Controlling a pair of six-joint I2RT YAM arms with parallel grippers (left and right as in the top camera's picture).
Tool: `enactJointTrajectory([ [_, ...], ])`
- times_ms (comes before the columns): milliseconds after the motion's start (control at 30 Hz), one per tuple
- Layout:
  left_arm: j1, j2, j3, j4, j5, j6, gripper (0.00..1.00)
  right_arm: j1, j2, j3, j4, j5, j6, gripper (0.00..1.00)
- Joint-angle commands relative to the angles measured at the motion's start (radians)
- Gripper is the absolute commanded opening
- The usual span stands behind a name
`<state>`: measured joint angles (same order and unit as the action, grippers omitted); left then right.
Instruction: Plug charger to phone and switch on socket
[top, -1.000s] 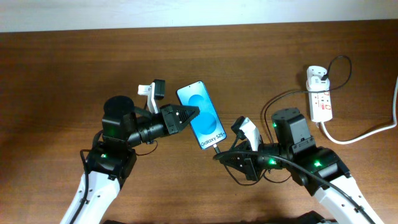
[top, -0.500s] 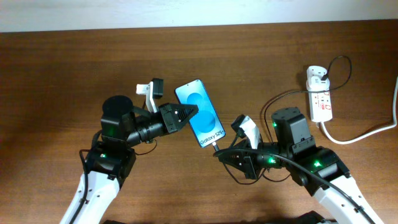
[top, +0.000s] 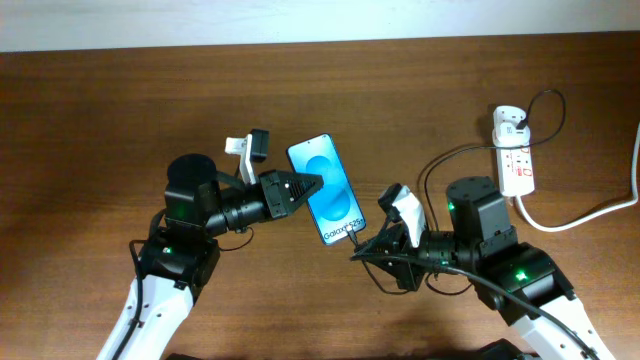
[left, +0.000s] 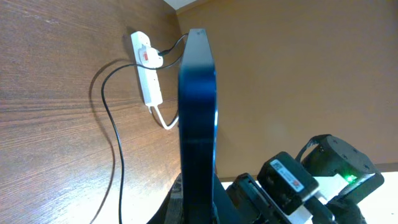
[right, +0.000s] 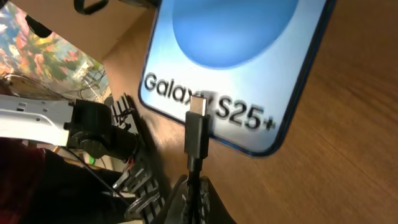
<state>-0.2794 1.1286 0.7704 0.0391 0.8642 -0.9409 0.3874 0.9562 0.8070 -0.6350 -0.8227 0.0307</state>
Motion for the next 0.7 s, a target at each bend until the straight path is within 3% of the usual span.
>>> enactJointTrajectory([
  [0,-0.002,-0.005,0.018,0.008,0.002,0.015,0.00,0.004,-0.006,0.013,-0.072,0.006,0.012,0.04],
  [267,-0.002,-0.005,0.018,0.008,-0.007,0.015,0.00,0.005,-0.002,0.012,-0.075,-0.060,0.008,0.04],
  [433,-0.002,-0.005,0.018,0.008,-0.007,0.015,0.00,0.005,0.091,0.012,-0.067,-0.117,0.008,0.04],
  [667,-0.002,-0.005,0.018,0.008,-0.007,0.015,0.00,0.005,0.059,0.012,-0.069,-0.142,0.004,0.04],
])
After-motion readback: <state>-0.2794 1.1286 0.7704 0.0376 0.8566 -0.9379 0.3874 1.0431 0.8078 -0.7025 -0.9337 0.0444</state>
